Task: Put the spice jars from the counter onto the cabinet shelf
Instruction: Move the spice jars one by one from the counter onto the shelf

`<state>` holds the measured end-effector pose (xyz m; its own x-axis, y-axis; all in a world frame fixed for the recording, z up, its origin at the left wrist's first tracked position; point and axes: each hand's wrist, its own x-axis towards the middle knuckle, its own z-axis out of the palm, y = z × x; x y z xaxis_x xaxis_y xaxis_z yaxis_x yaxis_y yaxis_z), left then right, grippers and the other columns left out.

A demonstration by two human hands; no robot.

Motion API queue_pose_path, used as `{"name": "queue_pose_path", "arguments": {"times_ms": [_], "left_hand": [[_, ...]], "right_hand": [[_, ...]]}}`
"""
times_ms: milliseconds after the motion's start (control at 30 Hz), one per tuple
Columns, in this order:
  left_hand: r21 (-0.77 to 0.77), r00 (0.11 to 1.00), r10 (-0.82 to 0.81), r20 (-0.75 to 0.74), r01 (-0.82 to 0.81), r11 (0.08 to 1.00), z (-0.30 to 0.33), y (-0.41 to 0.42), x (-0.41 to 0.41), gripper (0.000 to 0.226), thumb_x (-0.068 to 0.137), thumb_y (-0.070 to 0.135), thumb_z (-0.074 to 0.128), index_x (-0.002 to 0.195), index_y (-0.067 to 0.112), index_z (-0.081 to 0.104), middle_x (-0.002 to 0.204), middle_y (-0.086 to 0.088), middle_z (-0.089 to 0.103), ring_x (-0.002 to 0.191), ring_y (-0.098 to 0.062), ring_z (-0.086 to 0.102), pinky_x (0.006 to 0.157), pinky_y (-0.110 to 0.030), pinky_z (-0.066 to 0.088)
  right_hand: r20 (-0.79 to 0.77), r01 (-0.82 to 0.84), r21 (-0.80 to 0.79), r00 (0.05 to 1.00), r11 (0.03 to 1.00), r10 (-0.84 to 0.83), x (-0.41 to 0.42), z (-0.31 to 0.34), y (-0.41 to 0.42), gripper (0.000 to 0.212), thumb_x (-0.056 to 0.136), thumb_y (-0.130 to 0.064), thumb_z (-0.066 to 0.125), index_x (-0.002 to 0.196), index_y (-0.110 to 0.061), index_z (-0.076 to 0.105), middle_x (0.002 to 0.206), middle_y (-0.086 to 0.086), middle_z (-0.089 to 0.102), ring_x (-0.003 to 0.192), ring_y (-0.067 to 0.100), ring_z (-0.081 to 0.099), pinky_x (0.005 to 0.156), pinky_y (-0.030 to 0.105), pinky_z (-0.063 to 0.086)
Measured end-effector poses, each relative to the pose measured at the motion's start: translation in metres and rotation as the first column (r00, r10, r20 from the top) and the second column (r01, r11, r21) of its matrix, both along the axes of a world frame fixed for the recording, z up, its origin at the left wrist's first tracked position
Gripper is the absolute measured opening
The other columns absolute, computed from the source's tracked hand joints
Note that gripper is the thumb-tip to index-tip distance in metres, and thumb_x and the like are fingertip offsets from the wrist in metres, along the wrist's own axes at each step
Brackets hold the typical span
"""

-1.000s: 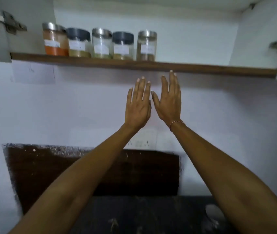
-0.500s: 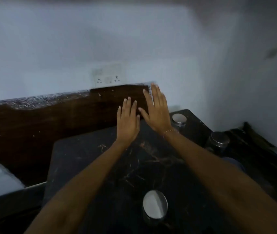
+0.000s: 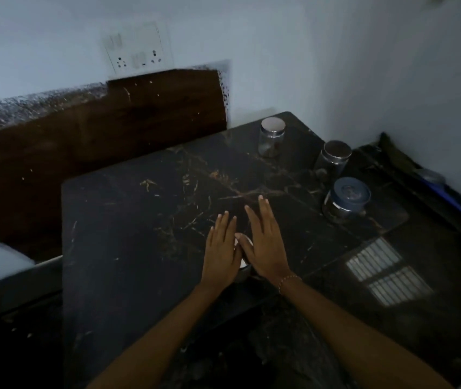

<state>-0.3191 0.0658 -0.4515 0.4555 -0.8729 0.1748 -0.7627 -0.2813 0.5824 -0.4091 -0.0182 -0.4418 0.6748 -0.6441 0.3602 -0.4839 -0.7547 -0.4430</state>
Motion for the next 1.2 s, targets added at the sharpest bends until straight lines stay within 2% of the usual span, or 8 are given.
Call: {"name": "queue_pose_path", "arguments": {"times_ms": [200, 333, 567, 733, 867, 933, 1067, 1200], "left_hand": [[0.137, 0.990, 0.135, -0.046, -0.128, 0.982, 0.003, -0.004, -0.005, 0.039, 0.097, 0.030, 0.037, 0.132, 0.013, 0.044, 0.132, -0.006, 0.050, 0.112, -0.024, 0.056, 0.087, -0.038, 0.048], [0.131, 0.986, 0.165, -0.032, -0.160, 0.978, 0.005, -0.005, -0.009, 0.036, 0.098, 0.031, 0.036, 0.126, 0.013, 0.047, 0.123, -0.008, 0.053, 0.104, -0.028, 0.058, 0.082, -0.042, 0.049], [0.149, 0.982, 0.186, -0.037, -0.179, 0.972, 0.006, -0.008, -0.009, 0.032, 0.097, 0.028, 0.037, 0.121, 0.011, 0.049, 0.120, -0.010, 0.053, 0.104, -0.029, 0.056, 0.084, -0.041, 0.046], [0.183, 0.971, 0.206, -0.124, -0.181, 0.966, 0.011, -0.014, -0.008, 0.031, 0.097, 0.029, 0.037, 0.118, 0.014, 0.052, 0.118, -0.009, 0.057, 0.105, -0.027, 0.056, 0.087, -0.039, 0.043], [0.193, 0.926, 0.198, -0.321, -0.141, 0.971, 0.025, -0.021, -0.005, 0.030, 0.095, 0.028, 0.042, 0.117, 0.015, 0.058, 0.116, -0.008, 0.063, 0.104, -0.023, 0.058, 0.090, -0.037, 0.048], [0.150, 0.793, 0.237, -0.561, -0.185, 0.971, 0.032, -0.022, -0.005, 0.029, 0.093, 0.031, 0.048, 0.111, 0.014, 0.063, 0.115, -0.009, 0.065, 0.103, -0.022, 0.059, 0.087, -0.033, 0.049], [0.085, 0.234, 0.152, -0.960, -0.274, 0.958, 0.043, -0.023, -0.012, 0.052, 0.088, 0.055, 0.044, 0.108, 0.012, 0.066, 0.112, -0.010, 0.067, 0.106, -0.027, 0.062, 0.095, -0.043, 0.048], [0.029, 0.072, 0.046, -0.996, -0.224, 0.974, 0.047, -0.030, -0.028, 0.058, 0.086, 0.064, 0.034, 0.101, 0.020, 0.069, 0.101, -0.009, 0.072, 0.096, -0.024, 0.067, 0.083, -0.039, 0.053]], "right_hand": [[0.072, -0.137, 0.495, 0.991, 0.858, 0.116, -0.018, -0.014, 0.013, 0.055, 0.096, -0.040, 0.039, 0.145, -0.018, 0.027, 0.152, 0.003, 0.030, 0.137, 0.014, 0.033, 0.106, 0.019, 0.026], [0.179, -0.221, 0.580, 0.974, 0.784, 0.142, -0.024, -0.010, 0.010, 0.045, 0.093, -0.027, 0.049, 0.136, -0.016, 0.042, 0.132, 0.004, 0.055, 0.116, 0.008, 0.052, 0.095, 0.011, 0.032], [0.134, -0.268, 0.772, 0.955, 0.576, 0.265, -0.024, -0.005, -0.001, 0.062, 0.079, -0.022, 0.063, 0.134, -0.021, 0.034, 0.116, -0.001, 0.055, 0.104, 0.015, 0.055, 0.082, 0.021, 0.041], [0.114, -0.263, 0.737, 0.956, 0.622, 0.269, -0.022, -0.007, -0.001, 0.092, 0.062, -0.024, 0.082, 0.136, -0.022, 0.028, 0.124, -0.001, 0.053, 0.109, 0.012, 0.054, 0.084, 0.019, 0.042], [0.140, -0.184, 0.784, 0.983, 0.592, 0.120, -0.027, -0.001, -0.008, 0.082, 0.055, -0.032, 0.086, 0.122, -0.025, 0.040, 0.114, -0.006, 0.056, 0.104, 0.012, 0.057, 0.084, 0.026, 0.050], [0.185, -0.205, 0.842, 0.979, 0.500, 0.091, -0.033, 0.007, -0.020, 0.071, 0.059, -0.029, 0.085, 0.117, -0.026, 0.045, 0.112, -0.007, 0.058, 0.104, 0.010, 0.059, 0.084, 0.025, 0.051], [0.364, -0.349, 0.906, 0.931, 0.241, -0.021, -0.046, 0.031, -0.037, 0.034, 0.074, -0.031, 0.071, 0.106, -0.028, 0.061, 0.109, 0.000, 0.068, 0.097, 0.015, 0.065, 0.075, 0.025, 0.053], [0.422, -0.409, 0.906, 0.895, 0.111, -0.144, -0.045, 0.039, -0.039, 0.032, 0.074, -0.044, 0.057, 0.101, -0.030, 0.069, 0.101, -0.002, 0.072, 0.093, 0.016, 0.067, 0.071, 0.030, 0.054]]}}
